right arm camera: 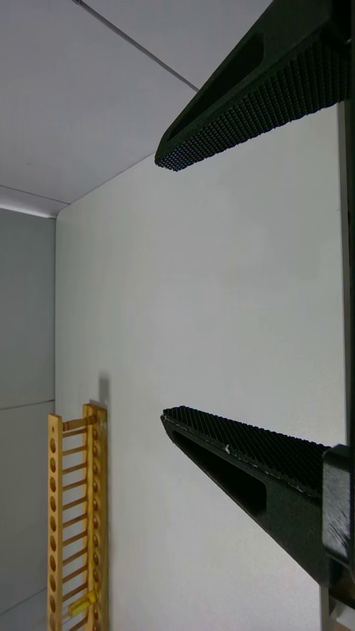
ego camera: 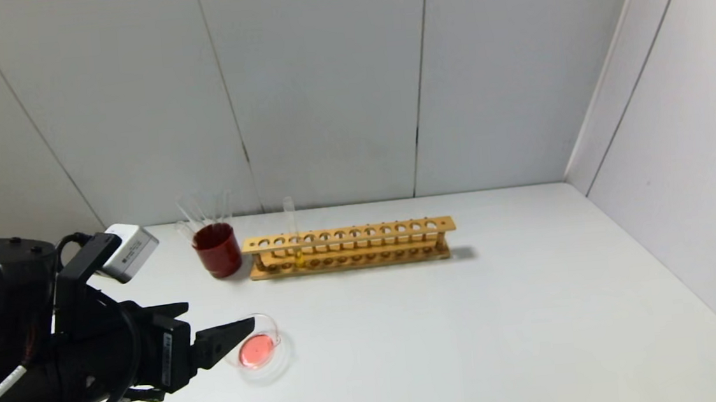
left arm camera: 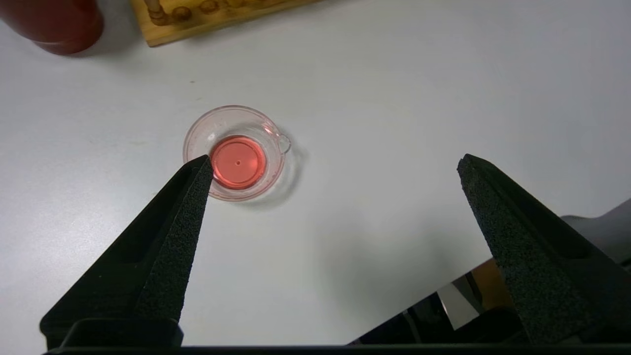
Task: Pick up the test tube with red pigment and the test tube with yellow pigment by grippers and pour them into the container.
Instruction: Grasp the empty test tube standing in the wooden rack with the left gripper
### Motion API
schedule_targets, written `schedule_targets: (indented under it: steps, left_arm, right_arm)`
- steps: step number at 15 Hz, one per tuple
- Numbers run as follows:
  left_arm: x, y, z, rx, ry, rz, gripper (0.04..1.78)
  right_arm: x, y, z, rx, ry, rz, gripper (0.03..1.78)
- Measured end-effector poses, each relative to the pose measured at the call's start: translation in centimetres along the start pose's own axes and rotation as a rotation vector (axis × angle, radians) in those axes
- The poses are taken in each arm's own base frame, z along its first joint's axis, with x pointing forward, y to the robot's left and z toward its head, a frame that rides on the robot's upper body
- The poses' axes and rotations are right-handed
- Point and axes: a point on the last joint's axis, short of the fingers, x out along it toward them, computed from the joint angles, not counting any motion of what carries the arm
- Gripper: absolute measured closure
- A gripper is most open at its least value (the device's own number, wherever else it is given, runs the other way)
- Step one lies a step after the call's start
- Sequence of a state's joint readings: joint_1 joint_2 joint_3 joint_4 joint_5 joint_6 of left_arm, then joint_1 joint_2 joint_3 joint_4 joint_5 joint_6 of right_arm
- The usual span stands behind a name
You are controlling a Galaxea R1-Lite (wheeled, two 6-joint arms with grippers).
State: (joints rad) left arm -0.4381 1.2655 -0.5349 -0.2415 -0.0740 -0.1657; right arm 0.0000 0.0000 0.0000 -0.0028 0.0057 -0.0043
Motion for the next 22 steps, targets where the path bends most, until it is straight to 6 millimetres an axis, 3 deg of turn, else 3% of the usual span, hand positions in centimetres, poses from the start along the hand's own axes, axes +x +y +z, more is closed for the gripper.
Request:
schedule_targets:
  steps: [4,8,16,22]
  left_arm:
    - [0.1,0.0,-0.1,0.003,-0.049,0.031,0.07]
    - [2.0,0.1,0.2,0.011,-0.062,0.032,0.07]
    - [9.4,1.0,0.9,0.048,-0.109,0.033,0.07]
    - [14.6,3.1,3.2,0.039,-0.140,0.081,0.07]
  right_arm:
    - [0.0,0.0,0.0,0.000,0.000,0.000,0.06]
    - [0.0,0.0,0.0,0.000,0.000,0.000,0.06]
    - [0.0,0.0,0.0,0.000,0.000,0.000,0.06]
    - [0.0,0.0,0.0,0.000,0.000,0.000,0.06]
